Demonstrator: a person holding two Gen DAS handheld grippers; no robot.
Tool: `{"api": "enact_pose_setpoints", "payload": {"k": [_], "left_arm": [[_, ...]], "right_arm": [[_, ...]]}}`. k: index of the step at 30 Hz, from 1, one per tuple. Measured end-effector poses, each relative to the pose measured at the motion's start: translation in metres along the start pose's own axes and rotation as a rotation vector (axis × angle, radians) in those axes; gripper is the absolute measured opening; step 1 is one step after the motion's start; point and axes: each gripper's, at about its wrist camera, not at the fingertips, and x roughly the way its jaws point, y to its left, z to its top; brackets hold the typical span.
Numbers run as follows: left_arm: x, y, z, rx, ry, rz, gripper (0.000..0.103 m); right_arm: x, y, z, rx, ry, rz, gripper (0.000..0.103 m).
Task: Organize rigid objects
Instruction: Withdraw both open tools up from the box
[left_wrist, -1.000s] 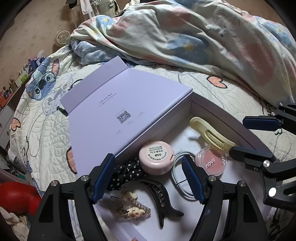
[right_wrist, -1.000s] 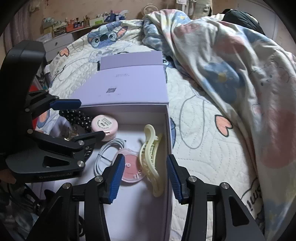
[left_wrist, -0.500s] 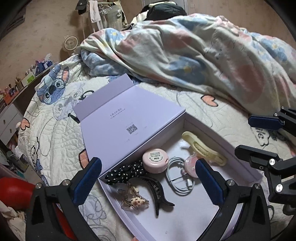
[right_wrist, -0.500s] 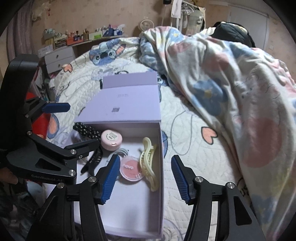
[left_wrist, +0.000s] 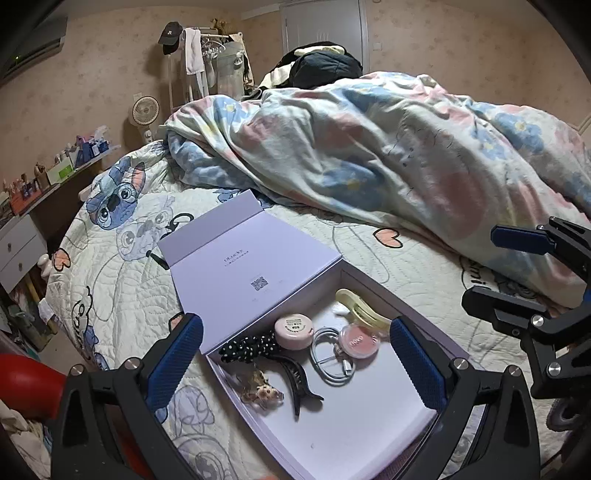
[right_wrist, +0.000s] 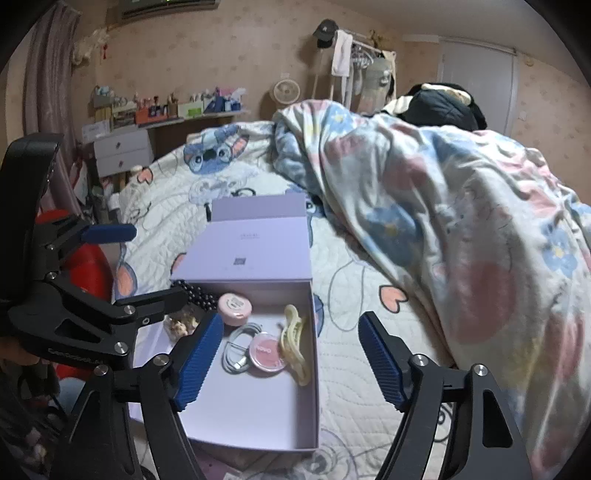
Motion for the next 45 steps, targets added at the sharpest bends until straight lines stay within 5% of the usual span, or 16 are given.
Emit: {"api": "enact_pose_setpoints", "payload": {"k": [16,45], "left_arm": [[-0.057,-0.005,-0.026,-0.012,-0.051,-0.021,0.103],[-0.095,-0.023,-0.108,-0.055,0.004,-0.047,0.103]], "right_arm": [[-0.061,0.015,-0.021,0.027,-0.072,-0.012,0.085],[-0.089,0.044,-0.102,0.102,-0.014,0.019,0.085]]}}
